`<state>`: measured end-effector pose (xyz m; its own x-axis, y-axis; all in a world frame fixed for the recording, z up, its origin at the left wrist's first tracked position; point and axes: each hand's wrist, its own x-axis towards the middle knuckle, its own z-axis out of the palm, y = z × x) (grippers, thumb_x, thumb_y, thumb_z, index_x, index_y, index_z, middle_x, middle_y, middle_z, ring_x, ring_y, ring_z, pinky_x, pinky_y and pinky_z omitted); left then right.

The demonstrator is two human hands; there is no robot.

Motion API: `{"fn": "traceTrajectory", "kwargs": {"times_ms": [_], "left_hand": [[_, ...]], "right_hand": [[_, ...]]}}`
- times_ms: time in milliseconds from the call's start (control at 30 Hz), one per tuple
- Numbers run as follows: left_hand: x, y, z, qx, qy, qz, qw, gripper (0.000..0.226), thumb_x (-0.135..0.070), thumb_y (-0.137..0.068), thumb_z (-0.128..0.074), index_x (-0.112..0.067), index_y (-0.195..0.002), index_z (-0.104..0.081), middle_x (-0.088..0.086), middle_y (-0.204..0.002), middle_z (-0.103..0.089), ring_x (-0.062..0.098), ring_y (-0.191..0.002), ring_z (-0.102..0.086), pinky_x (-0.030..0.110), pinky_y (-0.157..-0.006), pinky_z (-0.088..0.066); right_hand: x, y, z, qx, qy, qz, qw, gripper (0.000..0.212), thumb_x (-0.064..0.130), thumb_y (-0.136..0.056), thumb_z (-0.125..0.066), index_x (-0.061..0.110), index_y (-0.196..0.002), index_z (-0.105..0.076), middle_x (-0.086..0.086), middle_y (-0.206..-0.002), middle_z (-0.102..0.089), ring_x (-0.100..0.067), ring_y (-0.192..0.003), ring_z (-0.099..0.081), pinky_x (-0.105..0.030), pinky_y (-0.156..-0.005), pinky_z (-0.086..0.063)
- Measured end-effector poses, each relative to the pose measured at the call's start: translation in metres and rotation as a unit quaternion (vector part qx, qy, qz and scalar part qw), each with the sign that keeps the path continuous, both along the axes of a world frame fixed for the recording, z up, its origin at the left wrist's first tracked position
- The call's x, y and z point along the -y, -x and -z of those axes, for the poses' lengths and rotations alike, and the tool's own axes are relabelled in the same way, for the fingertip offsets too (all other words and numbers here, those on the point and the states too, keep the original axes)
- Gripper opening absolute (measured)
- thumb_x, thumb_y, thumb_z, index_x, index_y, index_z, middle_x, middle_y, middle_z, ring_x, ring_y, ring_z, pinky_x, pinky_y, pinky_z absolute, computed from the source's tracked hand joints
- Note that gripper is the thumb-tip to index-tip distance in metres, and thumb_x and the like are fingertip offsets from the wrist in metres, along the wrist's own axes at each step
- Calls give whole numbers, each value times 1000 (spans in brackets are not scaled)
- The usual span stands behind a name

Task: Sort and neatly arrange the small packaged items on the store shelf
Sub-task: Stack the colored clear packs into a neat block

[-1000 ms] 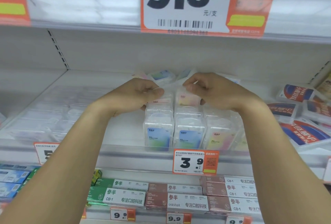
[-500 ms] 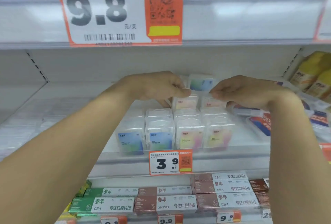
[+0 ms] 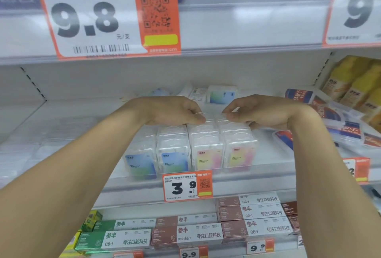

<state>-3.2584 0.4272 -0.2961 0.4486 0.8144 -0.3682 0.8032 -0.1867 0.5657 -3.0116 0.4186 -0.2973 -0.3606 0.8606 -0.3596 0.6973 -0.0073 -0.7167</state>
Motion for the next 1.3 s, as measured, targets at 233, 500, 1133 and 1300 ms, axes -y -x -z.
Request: {"fn": "traceTrajectory", "kwargs": {"times_ms": [233, 500, 1133, 1300], "left_hand": [[-24, 10, -2, 75, -61, -117, 988, 36, -41, -96, -50, -10, -108, -65, 3, -105, -69, 19, -97, -65, 36, -88, -53], [-89, 3, 24, -130, -246, -71, 958, 42, -29, -86, -67, -16, -124, -56, 6, -129, -51, 25, -116, -50, 30, -95, -40], [-80, 59, -18, 271, -13, -208, 940, 27, -35, -79, -72, -16, -95, -62, 4, -91, -71, 22, -85, -67, 39, -84, -55], [-42, 83, -27, 96, -75, -150, 981, 33, -54, -85, -56, -24, -93, -65, 2, -82, -71, 18, -68, -65, 27, -54, -41]], "right_hand": [[-59, -2, 6, 32, -155, 129, 979, 25, 35, -91, -66, 20, -111, -68, -5, -118, -69, -19, -102, -67, -30, -88, -54], [-134, 11, 49, 200, -249, 76, 945, 61, 28, -76, -81, 12, -129, -54, -10, -129, -57, -27, -115, -54, -24, -85, -38], [-48, 16, -18, -312, -62, 277, 907, 18, 27, -95, -60, 13, -97, -70, -9, -88, -70, -26, -70, -67, -33, -58, -57], [-36, 40, -32, -344, -45, 228, 910, 19, 16, -92, -63, 2, -105, -68, -16, -89, -71, -32, -79, -73, -41, -63, -61]]}}
